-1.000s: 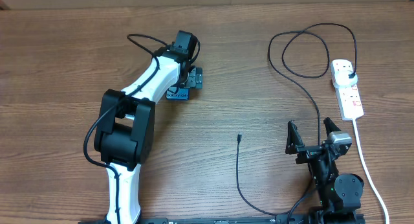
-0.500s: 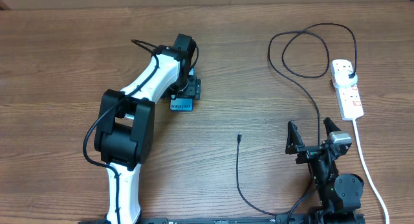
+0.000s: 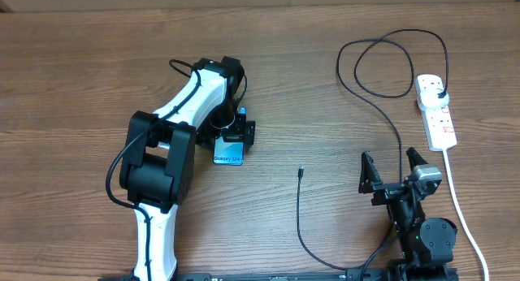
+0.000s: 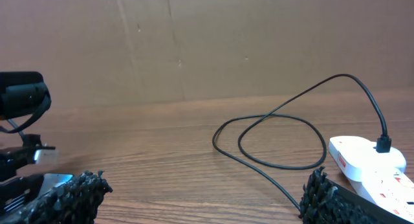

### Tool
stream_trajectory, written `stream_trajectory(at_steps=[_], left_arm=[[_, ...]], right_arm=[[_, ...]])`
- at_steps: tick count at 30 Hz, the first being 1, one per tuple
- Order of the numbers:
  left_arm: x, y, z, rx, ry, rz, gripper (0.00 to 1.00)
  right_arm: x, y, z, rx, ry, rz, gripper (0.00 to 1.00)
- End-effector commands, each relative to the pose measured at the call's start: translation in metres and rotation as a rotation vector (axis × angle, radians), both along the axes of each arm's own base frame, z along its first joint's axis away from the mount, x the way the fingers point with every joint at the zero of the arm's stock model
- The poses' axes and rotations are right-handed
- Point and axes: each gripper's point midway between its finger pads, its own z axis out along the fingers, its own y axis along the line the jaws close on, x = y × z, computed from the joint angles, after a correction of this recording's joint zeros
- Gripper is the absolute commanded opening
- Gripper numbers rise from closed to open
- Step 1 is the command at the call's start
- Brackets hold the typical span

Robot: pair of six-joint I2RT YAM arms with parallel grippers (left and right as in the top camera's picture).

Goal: Plug charger to phone and switch on socket

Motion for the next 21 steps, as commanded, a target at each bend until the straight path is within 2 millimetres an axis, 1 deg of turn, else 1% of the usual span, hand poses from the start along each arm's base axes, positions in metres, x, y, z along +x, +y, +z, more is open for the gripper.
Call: stream_trajectory(at_steps=[1,3,5,8,15,21], left_arm=[[0.020,-0.001,-0.015,0.014,-0.076,0.026,0.99],[0.032,0.000,-0.017,0.028,-0.127,0.045,1.00],[0.040,0.001,-0.017,0.041,-0.161,0.066,0.99],[0.045,0.004,-0.018,0.064,-0.183,0.094,0.99],[0.042,0.004,-0.021,0.070,-0.167,0.111,1.00],[0.029,0.003,-0.034,0.076,-0.145,0.065,1.00]], right_arm=[[0.000,0.001,-0.002,-0.001,-0.004,0.005,1.00],[0.000,0.001,-0.002,-0.001,-0.004,0.005,1.00],[0.000,0.001,-0.002,-0.001,-0.004,0.005,1.00],[0.000,0.001,-0.002,-0.001,-0.004,0.005,1.00],[0.000,0.001,-0.002,-0.001,-0.004,0.005,1.00],[0.000,0.001,-0.002,-0.001,-0.004,0.005,1.00]])
